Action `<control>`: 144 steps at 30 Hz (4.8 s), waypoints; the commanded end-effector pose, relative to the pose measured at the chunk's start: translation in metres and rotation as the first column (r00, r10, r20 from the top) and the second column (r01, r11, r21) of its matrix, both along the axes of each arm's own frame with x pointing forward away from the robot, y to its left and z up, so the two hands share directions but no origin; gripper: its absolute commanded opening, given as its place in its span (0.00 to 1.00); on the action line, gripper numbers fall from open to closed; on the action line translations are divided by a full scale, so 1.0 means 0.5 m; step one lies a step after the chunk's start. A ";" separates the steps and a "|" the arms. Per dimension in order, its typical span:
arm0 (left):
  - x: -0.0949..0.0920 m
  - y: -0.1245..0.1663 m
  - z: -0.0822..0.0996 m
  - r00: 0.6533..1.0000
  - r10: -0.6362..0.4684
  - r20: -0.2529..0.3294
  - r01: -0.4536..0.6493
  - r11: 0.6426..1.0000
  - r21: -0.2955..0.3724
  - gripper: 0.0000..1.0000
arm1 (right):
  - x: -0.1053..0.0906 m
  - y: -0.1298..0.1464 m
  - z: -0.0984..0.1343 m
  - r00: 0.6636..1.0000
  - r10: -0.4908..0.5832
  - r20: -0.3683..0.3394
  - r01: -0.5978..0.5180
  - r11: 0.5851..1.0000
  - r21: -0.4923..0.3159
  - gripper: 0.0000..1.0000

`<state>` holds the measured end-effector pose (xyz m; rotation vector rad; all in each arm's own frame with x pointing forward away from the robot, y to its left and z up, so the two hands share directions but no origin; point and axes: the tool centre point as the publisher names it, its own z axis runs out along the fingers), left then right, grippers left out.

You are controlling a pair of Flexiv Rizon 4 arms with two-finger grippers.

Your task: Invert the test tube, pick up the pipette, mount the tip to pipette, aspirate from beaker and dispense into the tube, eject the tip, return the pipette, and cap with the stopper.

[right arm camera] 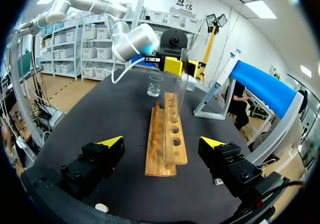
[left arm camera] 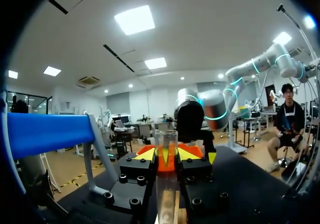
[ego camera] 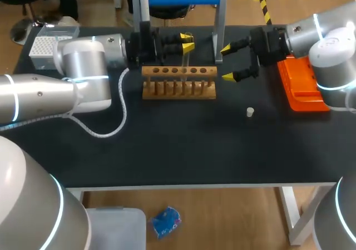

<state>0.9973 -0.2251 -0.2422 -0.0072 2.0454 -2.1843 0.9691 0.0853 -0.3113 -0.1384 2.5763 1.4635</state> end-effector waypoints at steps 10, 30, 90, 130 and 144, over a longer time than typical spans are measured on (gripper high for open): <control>-0.005 -0.003 -0.028 1.000 0.010 -0.011 -0.010 1.000 0.004 0.00 | -0.001 0.000 0.000 1.000 0.000 0.000 0.000 1.000 -0.001 1.00; -0.003 -0.002 -0.062 0.997 0.026 -0.066 -0.026 1.000 0.001 0.00 | -0.001 0.000 0.000 1.000 0.000 0.000 0.000 1.000 -0.001 1.00; -0.052 0.506 0.104 0.850 0.525 -0.048 -0.433 0.746 0.506 1.00 | -0.001 0.000 0.000 1.000 0.000 0.000 0.000 1.000 -0.001 1.00; -0.013 0.817 0.006 0.518 0.855 -0.007 -0.666 0.408 0.624 1.00 | -0.001 0.000 0.000 1.000 0.000 0.000 0.000 1.000 -0.001 1.00; 0.172 0.857 -0.071 0.333 0.938 -0.099 -0.660 0.307 0.686 1.00 | -0.001 0.000 0.000 1.000 0.000 0.000 0.000 1.000 -0.001 1.00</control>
